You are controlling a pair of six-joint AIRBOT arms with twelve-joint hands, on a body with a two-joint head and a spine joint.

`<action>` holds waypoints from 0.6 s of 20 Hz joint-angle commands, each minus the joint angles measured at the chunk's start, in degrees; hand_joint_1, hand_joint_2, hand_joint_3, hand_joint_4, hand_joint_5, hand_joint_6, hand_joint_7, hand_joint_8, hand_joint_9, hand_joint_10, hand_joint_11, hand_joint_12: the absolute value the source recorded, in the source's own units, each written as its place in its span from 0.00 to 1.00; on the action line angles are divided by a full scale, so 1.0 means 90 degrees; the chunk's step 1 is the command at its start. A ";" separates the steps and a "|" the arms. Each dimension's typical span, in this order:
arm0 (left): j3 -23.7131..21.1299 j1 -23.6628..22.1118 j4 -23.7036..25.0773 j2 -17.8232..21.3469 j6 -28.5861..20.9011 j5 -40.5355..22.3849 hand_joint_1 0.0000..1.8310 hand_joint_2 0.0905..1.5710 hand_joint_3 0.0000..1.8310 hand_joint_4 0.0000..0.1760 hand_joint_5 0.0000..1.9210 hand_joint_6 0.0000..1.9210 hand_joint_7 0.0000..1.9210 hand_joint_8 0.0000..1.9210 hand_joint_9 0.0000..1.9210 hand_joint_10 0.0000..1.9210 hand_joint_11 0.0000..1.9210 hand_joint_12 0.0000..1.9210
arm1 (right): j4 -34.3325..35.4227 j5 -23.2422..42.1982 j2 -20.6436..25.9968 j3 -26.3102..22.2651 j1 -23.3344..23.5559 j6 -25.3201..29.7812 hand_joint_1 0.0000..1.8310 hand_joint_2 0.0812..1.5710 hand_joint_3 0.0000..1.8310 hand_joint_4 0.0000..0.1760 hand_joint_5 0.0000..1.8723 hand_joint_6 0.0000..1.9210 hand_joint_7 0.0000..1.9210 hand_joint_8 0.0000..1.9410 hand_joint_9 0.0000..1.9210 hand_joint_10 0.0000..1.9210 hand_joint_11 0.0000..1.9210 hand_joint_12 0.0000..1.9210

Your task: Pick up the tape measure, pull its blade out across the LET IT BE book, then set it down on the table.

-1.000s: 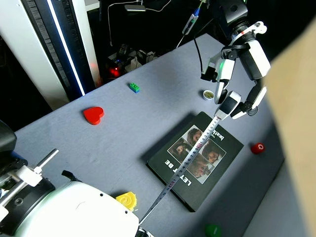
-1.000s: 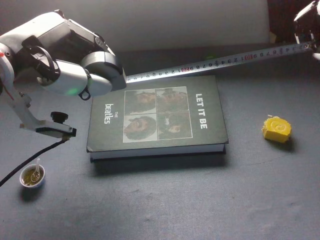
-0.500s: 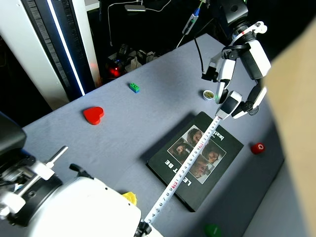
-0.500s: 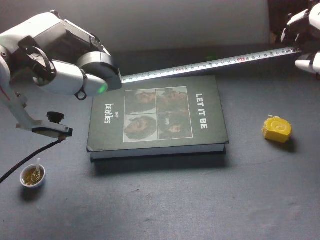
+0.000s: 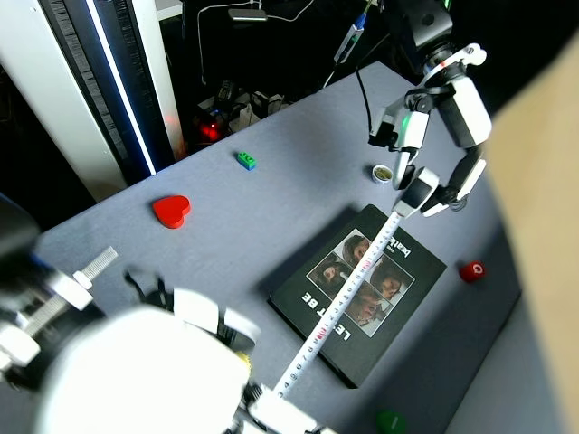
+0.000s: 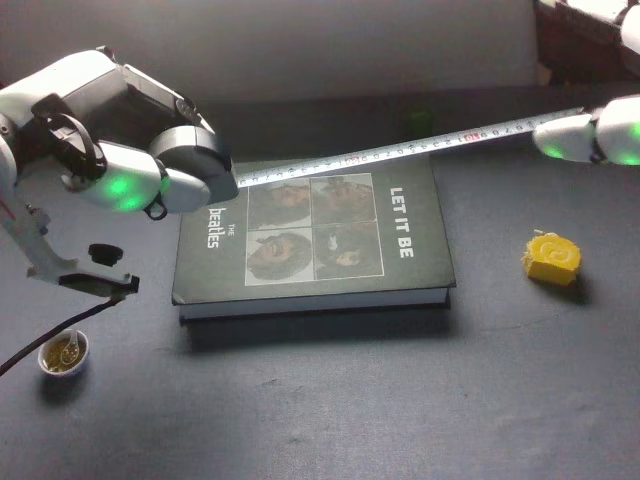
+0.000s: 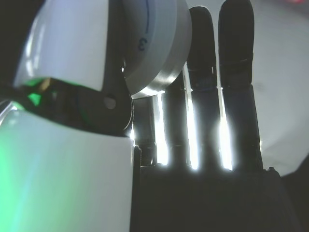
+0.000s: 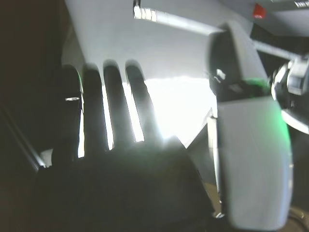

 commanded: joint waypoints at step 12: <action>0.0808 0.0170 0.0388 -0.0244 0.0001 0.0617 0.76 0.67 0.00 0.00 0.55 0.34 0.56 0.45 0.49 0.62 0.46 0.53 | -0.1233 0.1975 0.0123 -0.1606 -0.0247 0.1393 0.13 0.64 0.00 0.00 0.00 0.00 0.00 0.00 0.00 0.00 0.00 0.05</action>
